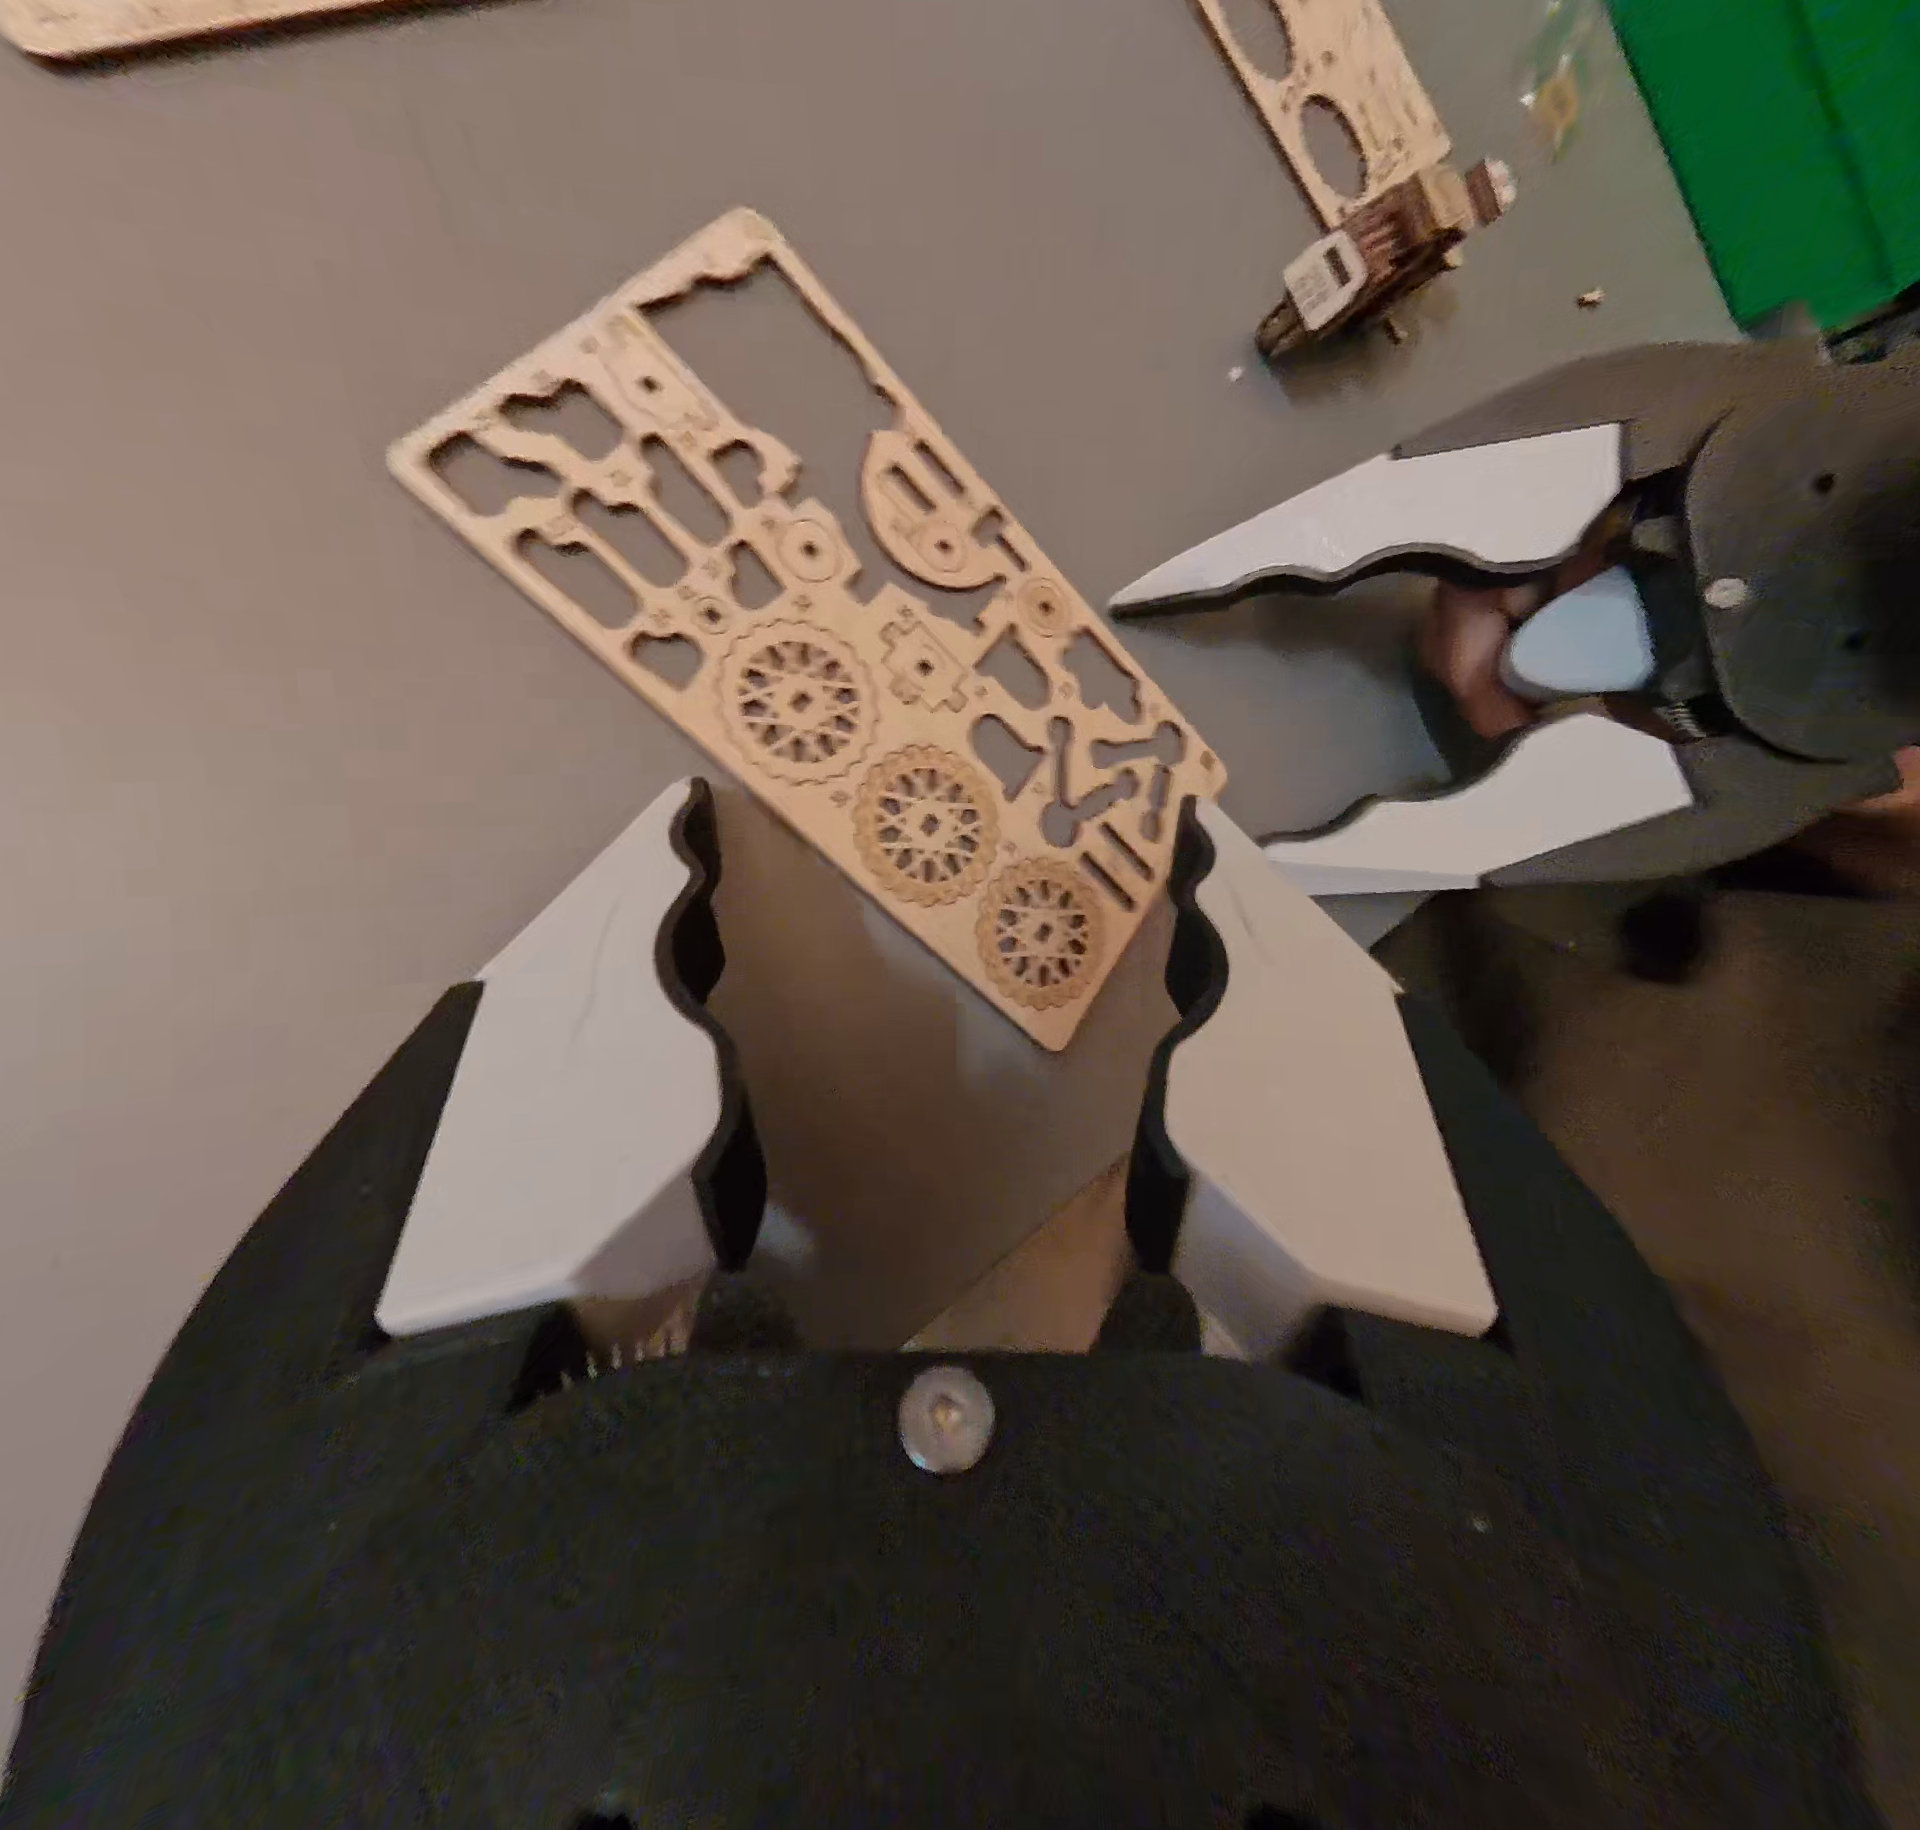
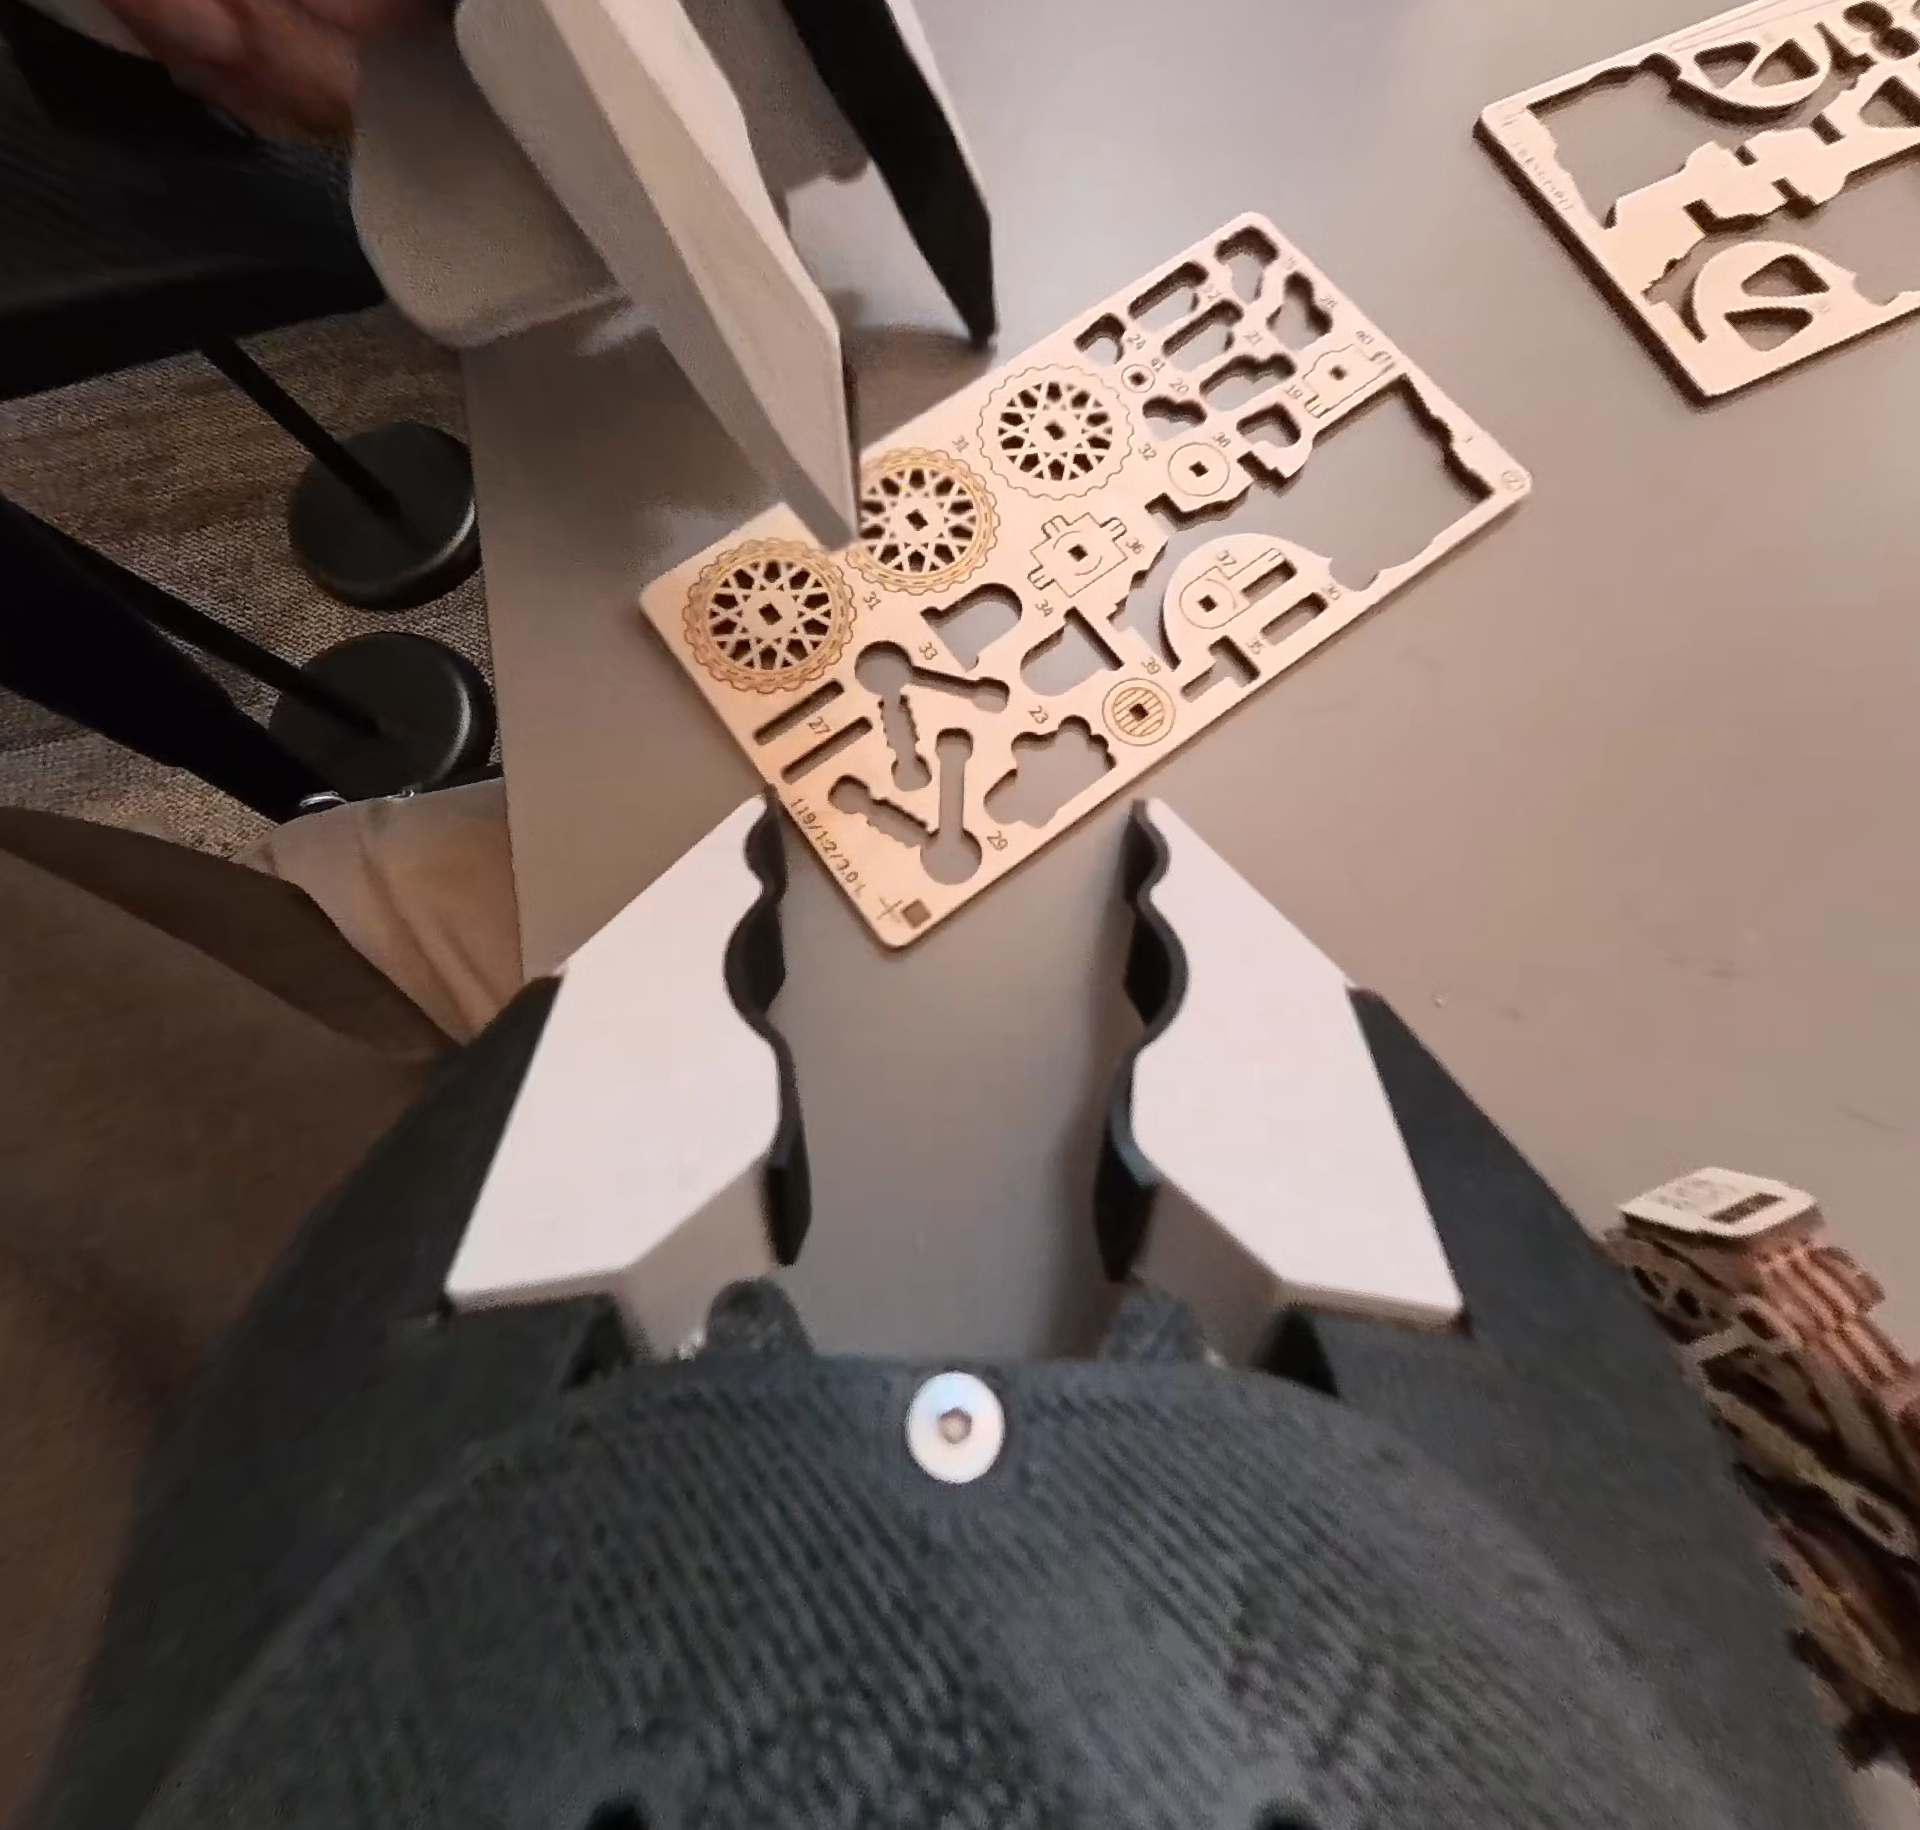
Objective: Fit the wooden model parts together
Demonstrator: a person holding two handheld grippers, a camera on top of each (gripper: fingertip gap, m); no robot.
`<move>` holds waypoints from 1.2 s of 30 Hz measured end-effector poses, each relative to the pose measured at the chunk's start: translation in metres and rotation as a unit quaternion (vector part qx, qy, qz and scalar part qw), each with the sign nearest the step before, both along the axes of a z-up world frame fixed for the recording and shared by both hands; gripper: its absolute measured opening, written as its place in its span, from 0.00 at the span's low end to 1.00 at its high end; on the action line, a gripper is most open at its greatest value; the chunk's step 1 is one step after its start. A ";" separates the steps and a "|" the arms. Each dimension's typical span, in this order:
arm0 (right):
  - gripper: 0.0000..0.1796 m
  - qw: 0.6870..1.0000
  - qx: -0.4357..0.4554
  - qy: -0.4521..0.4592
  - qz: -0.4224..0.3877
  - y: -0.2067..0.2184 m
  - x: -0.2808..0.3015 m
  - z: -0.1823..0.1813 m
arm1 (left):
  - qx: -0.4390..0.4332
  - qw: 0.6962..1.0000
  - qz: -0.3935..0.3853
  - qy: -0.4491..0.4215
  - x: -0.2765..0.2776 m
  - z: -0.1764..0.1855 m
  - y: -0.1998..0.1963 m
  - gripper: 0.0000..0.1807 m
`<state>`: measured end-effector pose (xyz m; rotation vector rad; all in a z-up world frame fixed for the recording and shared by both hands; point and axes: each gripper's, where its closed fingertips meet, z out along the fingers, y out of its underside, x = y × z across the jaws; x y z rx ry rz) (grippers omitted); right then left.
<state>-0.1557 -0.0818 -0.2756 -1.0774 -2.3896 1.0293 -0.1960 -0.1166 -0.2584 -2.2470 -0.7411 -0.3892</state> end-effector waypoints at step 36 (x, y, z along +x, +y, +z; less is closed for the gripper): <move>0.35 0.998 -0.039 -0.002 -0.047 0.009 -0.011 0.003 | 0.068 0.995 0.002 -0.072 0.009 0.009 0.019 0.51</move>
